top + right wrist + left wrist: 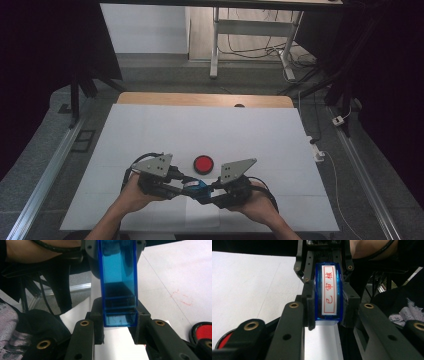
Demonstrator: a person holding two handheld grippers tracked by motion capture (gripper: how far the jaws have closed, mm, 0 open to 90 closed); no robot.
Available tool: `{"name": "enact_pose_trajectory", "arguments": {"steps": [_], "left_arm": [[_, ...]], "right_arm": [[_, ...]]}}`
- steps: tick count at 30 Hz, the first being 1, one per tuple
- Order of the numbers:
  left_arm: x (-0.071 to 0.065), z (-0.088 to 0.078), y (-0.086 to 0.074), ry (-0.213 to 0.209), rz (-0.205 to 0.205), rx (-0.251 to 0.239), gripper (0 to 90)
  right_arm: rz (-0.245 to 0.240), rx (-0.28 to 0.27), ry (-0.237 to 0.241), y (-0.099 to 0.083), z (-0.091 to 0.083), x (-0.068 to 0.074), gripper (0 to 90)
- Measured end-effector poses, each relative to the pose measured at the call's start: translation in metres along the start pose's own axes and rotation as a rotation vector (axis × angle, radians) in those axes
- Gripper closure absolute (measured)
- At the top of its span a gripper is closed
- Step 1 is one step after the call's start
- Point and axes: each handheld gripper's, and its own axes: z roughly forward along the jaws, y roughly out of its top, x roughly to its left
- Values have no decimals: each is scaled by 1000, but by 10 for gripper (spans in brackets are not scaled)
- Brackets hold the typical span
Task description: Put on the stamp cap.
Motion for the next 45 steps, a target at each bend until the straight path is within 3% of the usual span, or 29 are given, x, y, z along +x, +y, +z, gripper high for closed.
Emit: {"name": "enact_pose_trajectory", "arguments": {"steps": [10,29,39,41,45], "left_arm": [[4,1,-5,-41,-31,-33,695],[8,3,-11,-105,-101,-98,693],[6,6,-13,-84,-98,-117,696],[6,6,-12,-80,-92,-114,695],[6,4,-7,-63,-86,-93,694]], "right_arm": [[-47,14,2,1,0,2,688],[-67,4,33,3,-1,3,690],[-30,1,34,3,-3,2,690],[-32,16,40,4,-4,1,690],[-24,-8,32,3,-4,0,687]]}}
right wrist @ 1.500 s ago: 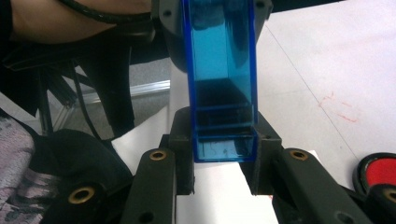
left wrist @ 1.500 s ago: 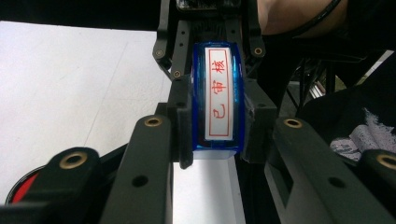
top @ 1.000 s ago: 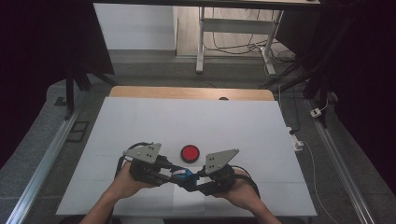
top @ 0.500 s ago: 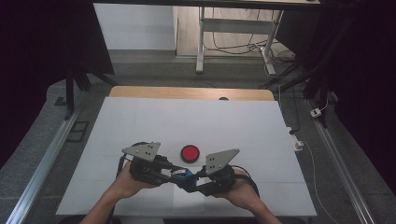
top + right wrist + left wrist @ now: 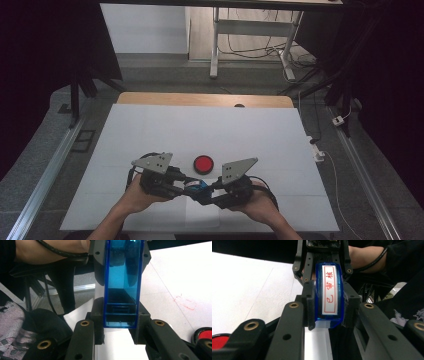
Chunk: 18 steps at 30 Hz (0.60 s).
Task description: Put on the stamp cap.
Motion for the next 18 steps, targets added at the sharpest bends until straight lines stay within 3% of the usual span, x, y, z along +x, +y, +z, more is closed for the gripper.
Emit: {"name": "enact_pose_trajectory", "arguments": {"steps": [9,18], "left_arm": [[-1,3,2,26,11,39,693],[-2,1,4,49,7,48,693]], "right_arm": [[17,-7,-41,-1,3,1,600],[33,-3,-62,-3,0,-1,532]]}}
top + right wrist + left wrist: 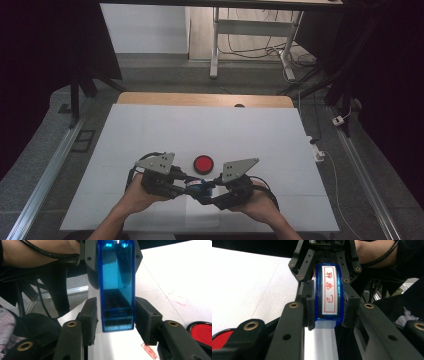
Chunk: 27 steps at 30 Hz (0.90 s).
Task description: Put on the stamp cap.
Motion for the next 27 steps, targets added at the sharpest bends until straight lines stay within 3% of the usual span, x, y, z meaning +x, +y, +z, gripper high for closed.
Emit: {"name": "enact_pose_trajectory", "arguments": {"steps": [7,27], "left_arm": [[0,-4,1,21,-13,4,693],[-2,-16,4,88,-27,13,693]], "right_arm": [[17,12,-30,-1,-2,0,477],[15,47,-198,1,-14,11,263]]}}
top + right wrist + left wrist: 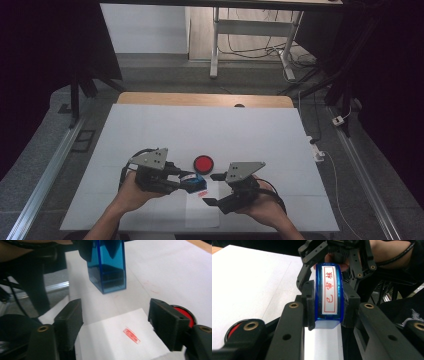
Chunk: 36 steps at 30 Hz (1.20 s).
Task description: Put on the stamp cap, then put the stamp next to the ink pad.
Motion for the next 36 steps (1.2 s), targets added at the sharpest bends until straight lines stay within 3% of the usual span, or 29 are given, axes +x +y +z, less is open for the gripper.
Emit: {"name": "enact_pose_trajectory", "arguments": {"steps": [11,15,36], "left_arm": [[1,-4,1,26,-3,3,693],[1,-6,1,45,-4,14,693],[3,-13,1,136,-13,48,693]], "right_arm": [[44,-7,-84,-4,-11,6,172],[39,11,-123,-5,-13,7,140],[104,13,-212,-12,-28,10,9]]}}
